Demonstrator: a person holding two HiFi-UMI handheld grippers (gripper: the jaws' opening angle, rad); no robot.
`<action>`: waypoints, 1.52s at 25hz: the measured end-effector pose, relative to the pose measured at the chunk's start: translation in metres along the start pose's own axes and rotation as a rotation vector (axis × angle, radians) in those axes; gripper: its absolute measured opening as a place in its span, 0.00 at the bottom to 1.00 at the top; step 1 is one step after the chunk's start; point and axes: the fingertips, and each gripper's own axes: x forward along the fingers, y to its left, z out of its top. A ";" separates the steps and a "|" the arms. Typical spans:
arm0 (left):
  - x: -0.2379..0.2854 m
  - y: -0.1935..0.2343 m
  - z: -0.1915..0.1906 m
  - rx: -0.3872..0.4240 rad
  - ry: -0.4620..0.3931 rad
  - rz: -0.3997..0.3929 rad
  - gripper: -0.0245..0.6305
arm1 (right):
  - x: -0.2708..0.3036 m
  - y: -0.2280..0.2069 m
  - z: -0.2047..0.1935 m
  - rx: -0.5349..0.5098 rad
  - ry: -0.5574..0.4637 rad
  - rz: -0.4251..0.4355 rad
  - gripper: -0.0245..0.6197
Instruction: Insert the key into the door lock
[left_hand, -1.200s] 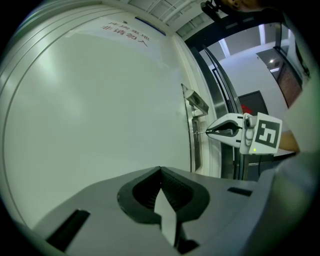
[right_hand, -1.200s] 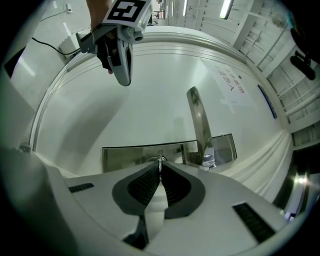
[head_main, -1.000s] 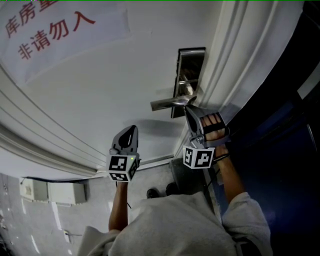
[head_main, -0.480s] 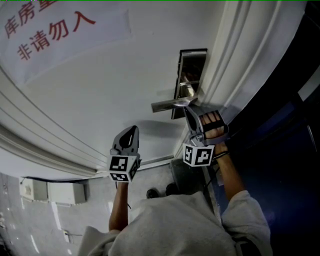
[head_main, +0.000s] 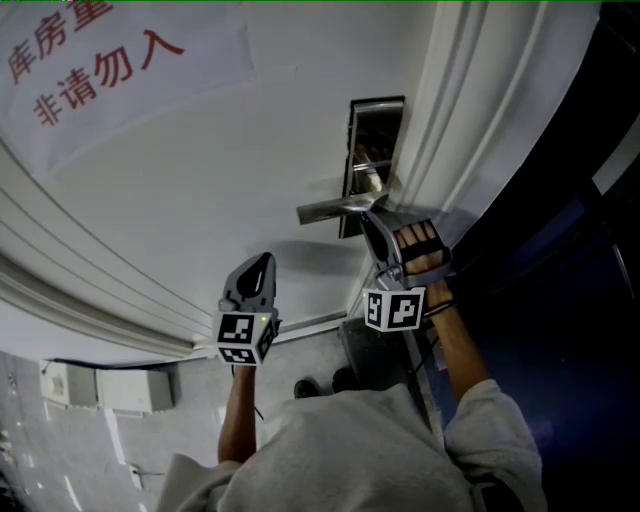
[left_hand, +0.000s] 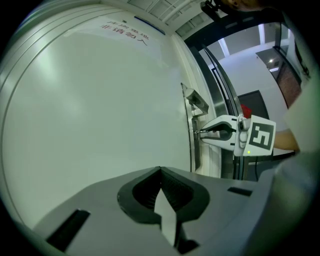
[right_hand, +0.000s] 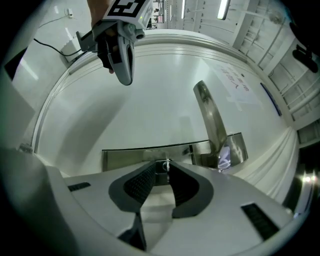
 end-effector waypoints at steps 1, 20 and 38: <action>0.000 0.000 0.000 0.001 0.000 -0.001 0.06 | 0.000 0.003 0.000 0.000 0.000 0.018 0.20; -0.009 -0.004 -0.002 0.002 0.005 -0.010 0.06 | -0.034 0.007 -0.012 0.129 0.041 0.012 0.22; -0.011 -0.014 -0.004 0.001 0.009 -0.013 0.06 | -0.059 0.028 -0.013 0.429 0.024 0.066 0.07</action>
